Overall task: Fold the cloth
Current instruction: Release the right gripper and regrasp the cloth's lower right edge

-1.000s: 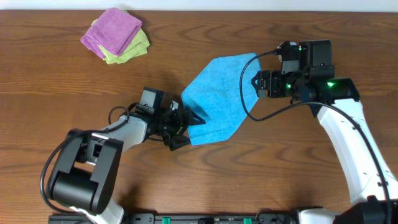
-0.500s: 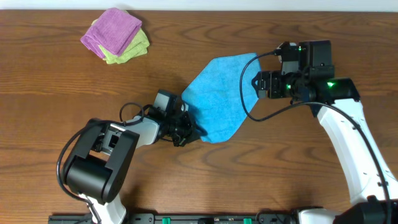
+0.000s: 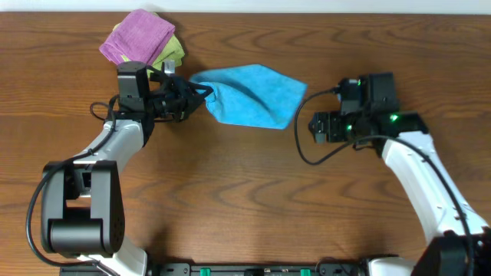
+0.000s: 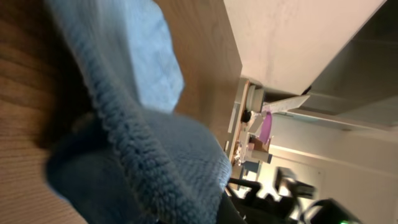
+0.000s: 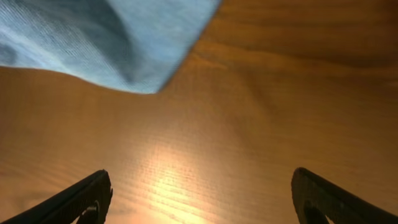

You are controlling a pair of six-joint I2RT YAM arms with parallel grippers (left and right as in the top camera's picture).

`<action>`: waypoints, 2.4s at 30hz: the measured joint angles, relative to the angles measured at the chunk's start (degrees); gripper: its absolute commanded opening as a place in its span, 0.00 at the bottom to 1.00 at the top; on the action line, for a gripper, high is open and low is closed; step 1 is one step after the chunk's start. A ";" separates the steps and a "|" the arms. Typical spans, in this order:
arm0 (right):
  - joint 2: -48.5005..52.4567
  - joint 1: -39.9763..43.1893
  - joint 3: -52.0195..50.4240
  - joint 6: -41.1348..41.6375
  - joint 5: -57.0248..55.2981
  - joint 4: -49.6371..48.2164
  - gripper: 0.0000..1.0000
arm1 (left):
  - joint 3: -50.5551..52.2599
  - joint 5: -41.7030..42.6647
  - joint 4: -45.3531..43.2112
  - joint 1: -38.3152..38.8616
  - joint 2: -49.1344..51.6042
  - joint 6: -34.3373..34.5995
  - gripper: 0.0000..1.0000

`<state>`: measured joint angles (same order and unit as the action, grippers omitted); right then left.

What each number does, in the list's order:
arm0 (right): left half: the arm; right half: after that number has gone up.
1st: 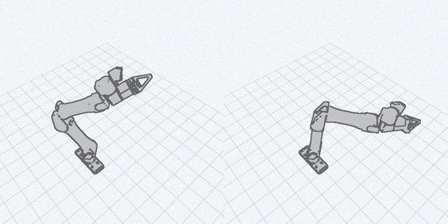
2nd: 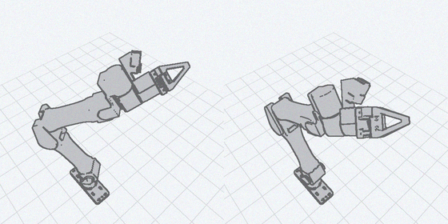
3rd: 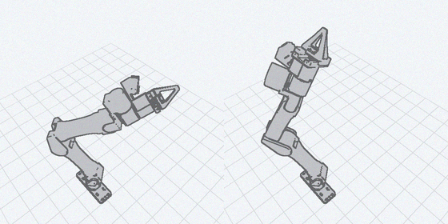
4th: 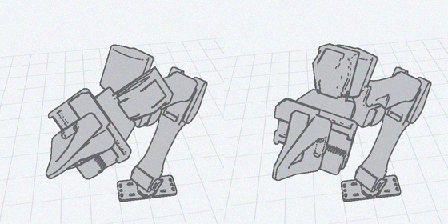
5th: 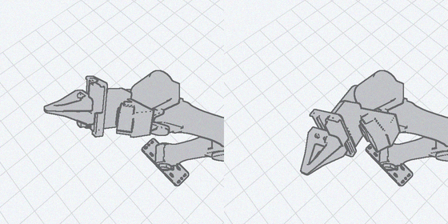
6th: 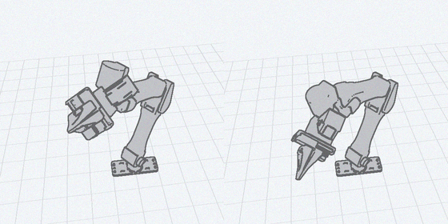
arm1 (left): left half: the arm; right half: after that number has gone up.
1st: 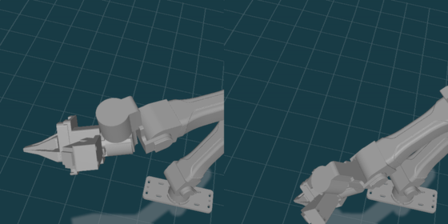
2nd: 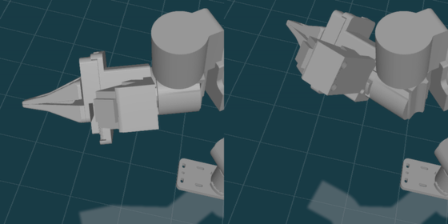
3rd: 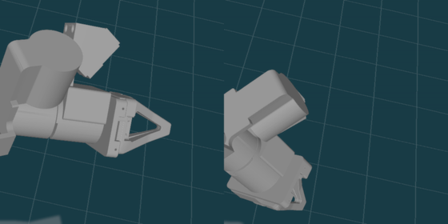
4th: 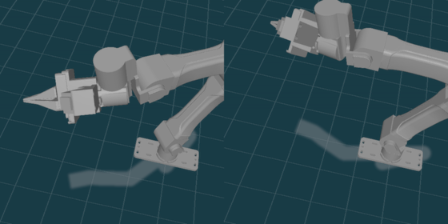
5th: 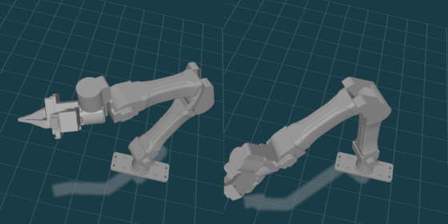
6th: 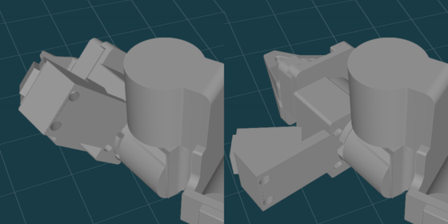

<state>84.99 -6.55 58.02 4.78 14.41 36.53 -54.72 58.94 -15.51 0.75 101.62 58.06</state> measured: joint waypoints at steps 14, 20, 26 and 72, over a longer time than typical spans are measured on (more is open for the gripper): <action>5.73 -6.51 -12.20 7.13 7.76 -30.10 0.80 | 0.09 -2.82 2.86 0.48 0.02 -2.45 0.06; 14.71 -9.29 -12.33 13.46 8.13 -36.61 0.75 | 0.09 -3.02 2.89 0.48 0.02 -2.47 0.06; 18.12 -9.31 -12.35 17.97 8.48 -42.80 0.73 | 0.09 -3.02 2.86 0.48 0.02 -2.49 0.06; -0.31 -6.58 -12.33 28.79 10.54 -29.03 0.70 | 0.09 -2.08 2.86 -1.27 0.02 -2.58 0.06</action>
<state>84.68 -13.13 45.69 33.56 24.95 7.51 -54.63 56.86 -12.64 -0.51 101.65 55.48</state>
